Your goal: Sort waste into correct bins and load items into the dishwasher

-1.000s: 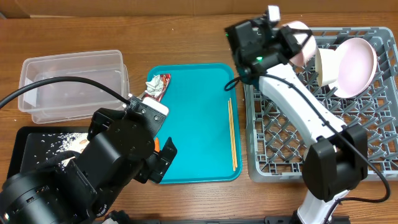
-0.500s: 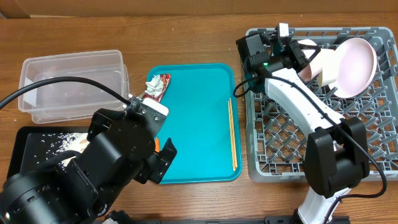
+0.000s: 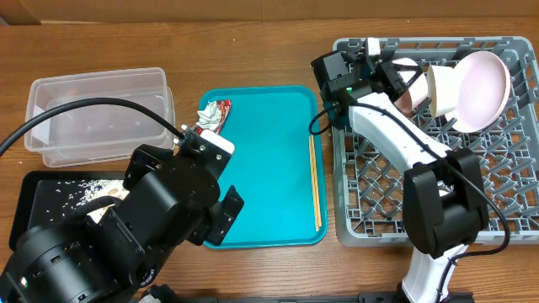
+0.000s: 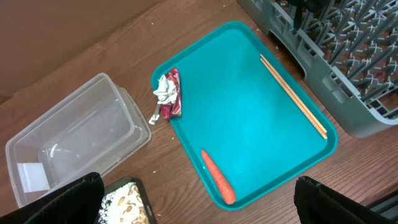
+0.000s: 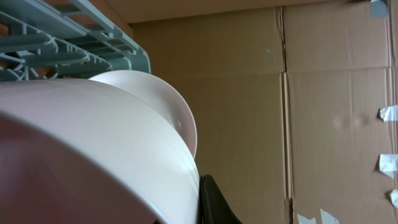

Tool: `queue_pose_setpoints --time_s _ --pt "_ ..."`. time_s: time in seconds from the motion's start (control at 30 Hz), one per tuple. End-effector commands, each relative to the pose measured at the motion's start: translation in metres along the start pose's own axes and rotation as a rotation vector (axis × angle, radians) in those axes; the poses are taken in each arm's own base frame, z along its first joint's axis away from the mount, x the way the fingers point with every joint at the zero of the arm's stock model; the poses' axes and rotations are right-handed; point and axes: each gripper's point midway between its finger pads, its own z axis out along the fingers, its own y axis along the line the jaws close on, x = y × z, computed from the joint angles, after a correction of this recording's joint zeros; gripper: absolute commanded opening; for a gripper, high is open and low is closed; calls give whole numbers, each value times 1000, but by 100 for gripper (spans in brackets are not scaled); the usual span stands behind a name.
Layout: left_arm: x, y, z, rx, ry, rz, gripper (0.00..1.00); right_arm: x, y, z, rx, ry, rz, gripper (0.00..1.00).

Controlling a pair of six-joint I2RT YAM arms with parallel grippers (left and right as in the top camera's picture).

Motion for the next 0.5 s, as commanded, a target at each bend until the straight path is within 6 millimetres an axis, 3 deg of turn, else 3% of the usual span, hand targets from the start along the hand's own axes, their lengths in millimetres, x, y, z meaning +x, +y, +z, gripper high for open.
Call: queue_pose_setpoints --time_s 0.0,0.47 --pt "0 1 0 -4 3 11 100 -2 7 -3 22 0 0 4" --pt "3 2 0 -6 15 16 100 -3 25 -2 21 1 -46 7"
